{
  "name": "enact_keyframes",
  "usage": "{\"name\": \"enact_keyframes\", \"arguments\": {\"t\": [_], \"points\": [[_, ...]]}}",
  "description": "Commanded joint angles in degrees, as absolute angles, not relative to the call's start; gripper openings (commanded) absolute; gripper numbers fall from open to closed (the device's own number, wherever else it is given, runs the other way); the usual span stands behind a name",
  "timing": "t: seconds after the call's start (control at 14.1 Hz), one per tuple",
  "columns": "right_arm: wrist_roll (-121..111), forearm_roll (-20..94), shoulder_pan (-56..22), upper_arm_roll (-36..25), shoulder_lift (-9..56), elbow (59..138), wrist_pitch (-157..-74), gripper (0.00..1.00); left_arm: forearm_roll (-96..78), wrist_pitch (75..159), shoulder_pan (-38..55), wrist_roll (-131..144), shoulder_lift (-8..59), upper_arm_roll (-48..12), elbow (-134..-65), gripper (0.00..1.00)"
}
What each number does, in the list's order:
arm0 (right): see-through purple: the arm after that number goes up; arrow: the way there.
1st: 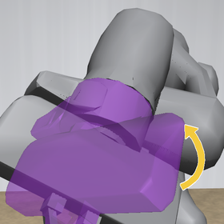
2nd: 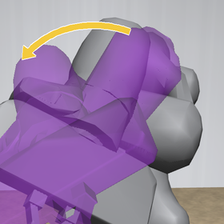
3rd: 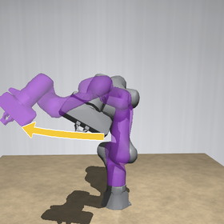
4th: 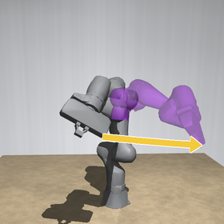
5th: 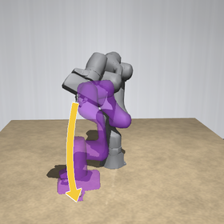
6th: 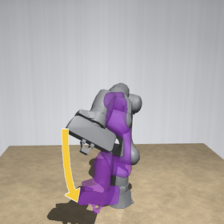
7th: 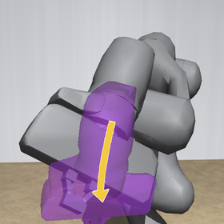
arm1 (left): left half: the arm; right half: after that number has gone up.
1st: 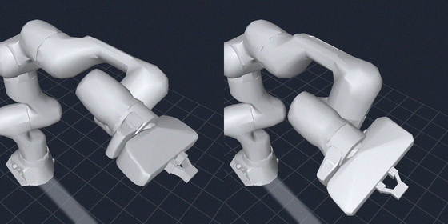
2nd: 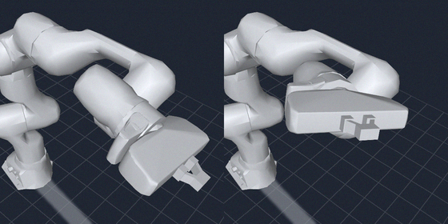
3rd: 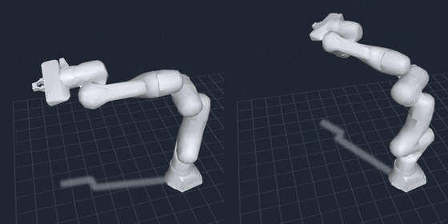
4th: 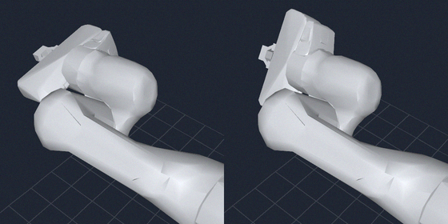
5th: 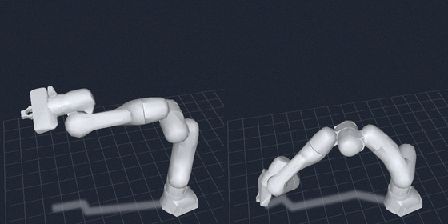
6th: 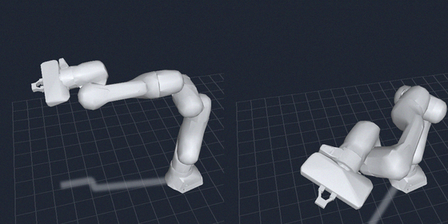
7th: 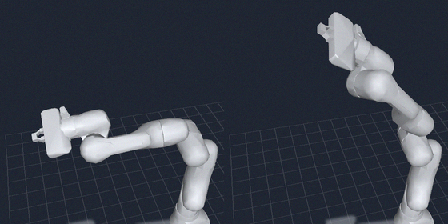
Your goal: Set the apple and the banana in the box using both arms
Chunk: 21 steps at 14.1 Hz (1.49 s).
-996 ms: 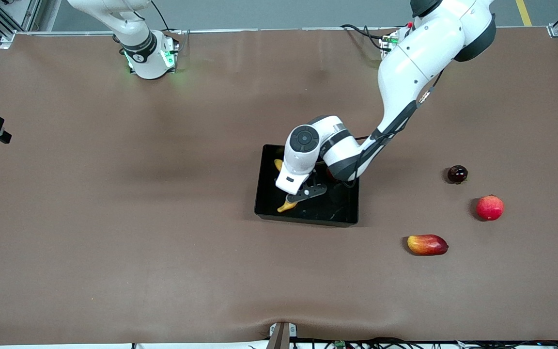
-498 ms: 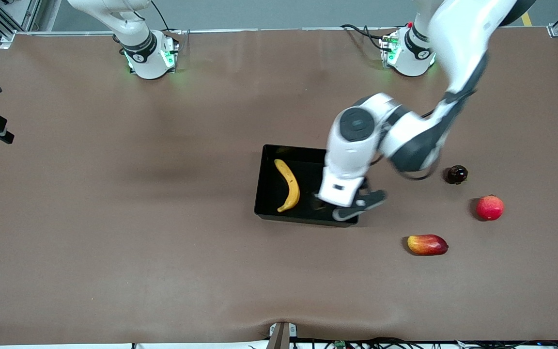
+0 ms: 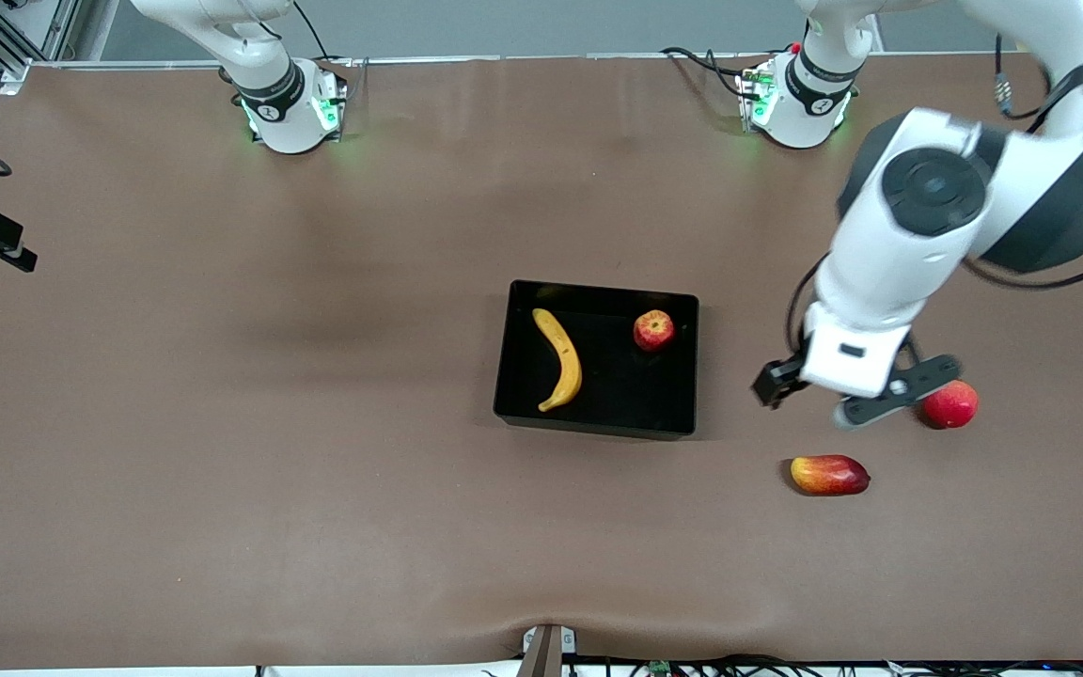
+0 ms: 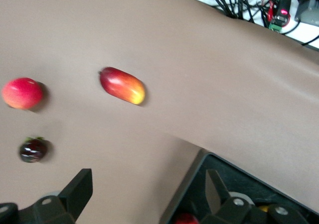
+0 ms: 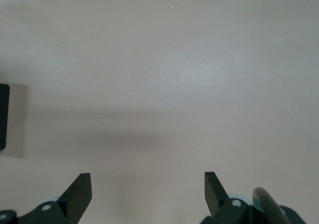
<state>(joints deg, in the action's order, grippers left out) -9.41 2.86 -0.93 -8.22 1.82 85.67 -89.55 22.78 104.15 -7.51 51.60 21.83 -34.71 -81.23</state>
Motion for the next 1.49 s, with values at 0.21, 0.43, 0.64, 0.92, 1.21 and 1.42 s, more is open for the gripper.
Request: {"name": "enact_keyframes", "arguments": {"t": [0.21,0.43,0.64,0.92,1.21,1.42], "points": [[-8.4,1.8,-0.5,-7.5,2.0,84.3,-88.5,1.0,15.7,97.9,-15.1,29.6,12.9,-34.8,-82.1,1.0],[-8.4,2.6,-0.5,-7.4,2.0,84.3,-88.5,1.0,10.5,96.4,-14.8,22.5,7.6,-29.7,-84.1,1.0],[-5.7,2.7,-0.4,-7.4,2.0,84.3,-88.4,1.0,7.0,96.2,-9.8,11.1,2.6,-19.6,-88.1,1.0],[-4.0,2.7,-0.4,-7.4,2.0,84.3,-88.5,1.0,1.2,95.5,-4.7,9.4,-3.4,-10.7,-94.6,1.0],[-3.9,2.8,-0.3,-7.4,2.0,84.3,-88.5,1.0,0.1,93.1,-2.6,8.0,-4.7,-8.0,-94.9,1.0],[-3.8,2.8,-0.4,-7.4,2.0,84.3,-88.5,1.0,0.1,93.0,-2.4,9.0,-7.0,-7.9,-97.8,1.0]]}}
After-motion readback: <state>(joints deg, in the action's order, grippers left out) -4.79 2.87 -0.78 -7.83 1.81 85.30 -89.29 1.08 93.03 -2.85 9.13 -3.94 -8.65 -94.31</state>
